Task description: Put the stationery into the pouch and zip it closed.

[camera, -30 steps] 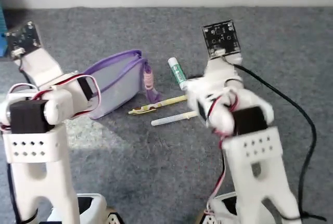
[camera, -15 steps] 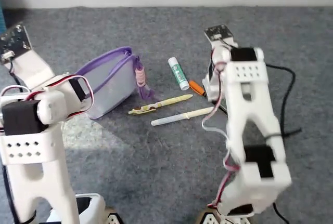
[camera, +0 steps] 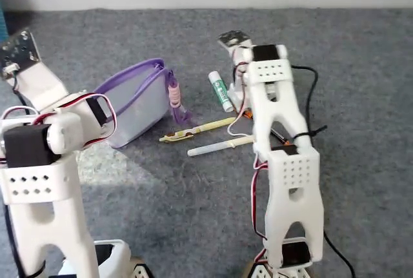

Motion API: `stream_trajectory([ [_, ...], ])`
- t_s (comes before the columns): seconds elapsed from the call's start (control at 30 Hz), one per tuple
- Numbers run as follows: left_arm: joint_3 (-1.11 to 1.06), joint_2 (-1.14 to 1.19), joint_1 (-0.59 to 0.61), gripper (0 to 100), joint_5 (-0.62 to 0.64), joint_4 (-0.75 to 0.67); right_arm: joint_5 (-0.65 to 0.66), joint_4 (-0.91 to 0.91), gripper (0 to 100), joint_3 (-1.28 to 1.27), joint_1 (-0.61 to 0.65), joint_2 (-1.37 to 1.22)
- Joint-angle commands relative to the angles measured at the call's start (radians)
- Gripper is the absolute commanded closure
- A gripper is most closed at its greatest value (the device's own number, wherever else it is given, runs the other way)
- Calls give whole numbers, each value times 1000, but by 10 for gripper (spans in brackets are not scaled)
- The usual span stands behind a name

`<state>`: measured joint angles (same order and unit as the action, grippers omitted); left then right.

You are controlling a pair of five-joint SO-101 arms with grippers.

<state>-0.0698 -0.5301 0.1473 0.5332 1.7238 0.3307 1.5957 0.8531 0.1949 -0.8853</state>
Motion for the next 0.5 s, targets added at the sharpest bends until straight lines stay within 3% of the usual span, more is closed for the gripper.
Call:
stream_trajectory([
  [0.0, 2, 26, 5, 987, 11, 26, 11, -2, 722, 92, 8, -50],
  [0.1, 2, 25, 5, 987, 11, 26, 12, -8, 764, 135, -8, -125],
  [0.27, 2, 25, 5, 987, 11, 26, 60, 4, 998, 261, -48, -225],
  [0.33, 2, 25, 5, 987, 11, 26, 66, 41, 964, 325, -62, -236],
  [0.47, 2, 25, 5, 987, 11, 26, 66, 171, 988, 479, -73, -237],
])
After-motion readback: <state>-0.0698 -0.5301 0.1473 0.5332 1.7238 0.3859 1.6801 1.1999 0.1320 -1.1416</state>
